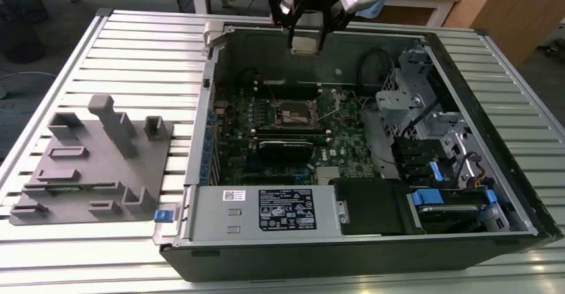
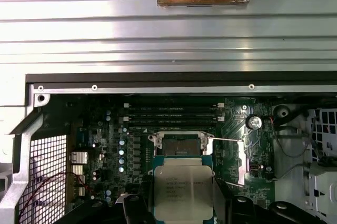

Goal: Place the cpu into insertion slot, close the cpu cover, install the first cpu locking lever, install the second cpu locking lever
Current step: 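Place the cpu into insertion slot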

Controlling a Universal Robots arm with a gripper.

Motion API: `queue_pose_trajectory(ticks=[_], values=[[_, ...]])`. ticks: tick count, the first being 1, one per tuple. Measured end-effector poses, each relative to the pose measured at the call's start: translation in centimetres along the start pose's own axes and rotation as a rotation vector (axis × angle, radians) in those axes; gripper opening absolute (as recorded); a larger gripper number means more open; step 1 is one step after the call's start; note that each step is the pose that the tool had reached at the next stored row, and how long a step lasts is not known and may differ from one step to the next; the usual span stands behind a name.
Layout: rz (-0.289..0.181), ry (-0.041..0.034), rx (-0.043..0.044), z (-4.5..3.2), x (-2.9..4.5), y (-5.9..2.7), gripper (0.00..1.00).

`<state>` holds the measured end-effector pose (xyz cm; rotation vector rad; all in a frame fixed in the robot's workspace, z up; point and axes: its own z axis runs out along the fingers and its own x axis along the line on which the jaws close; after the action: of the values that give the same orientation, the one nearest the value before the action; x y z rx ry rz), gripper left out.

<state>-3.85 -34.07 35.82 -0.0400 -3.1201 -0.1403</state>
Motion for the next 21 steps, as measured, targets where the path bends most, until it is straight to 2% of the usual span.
queue_pose_trajectory(ticks=[21], values=[[0.0,0.0001,0.0002,0.84,-0.02,-0.07,0.54]])
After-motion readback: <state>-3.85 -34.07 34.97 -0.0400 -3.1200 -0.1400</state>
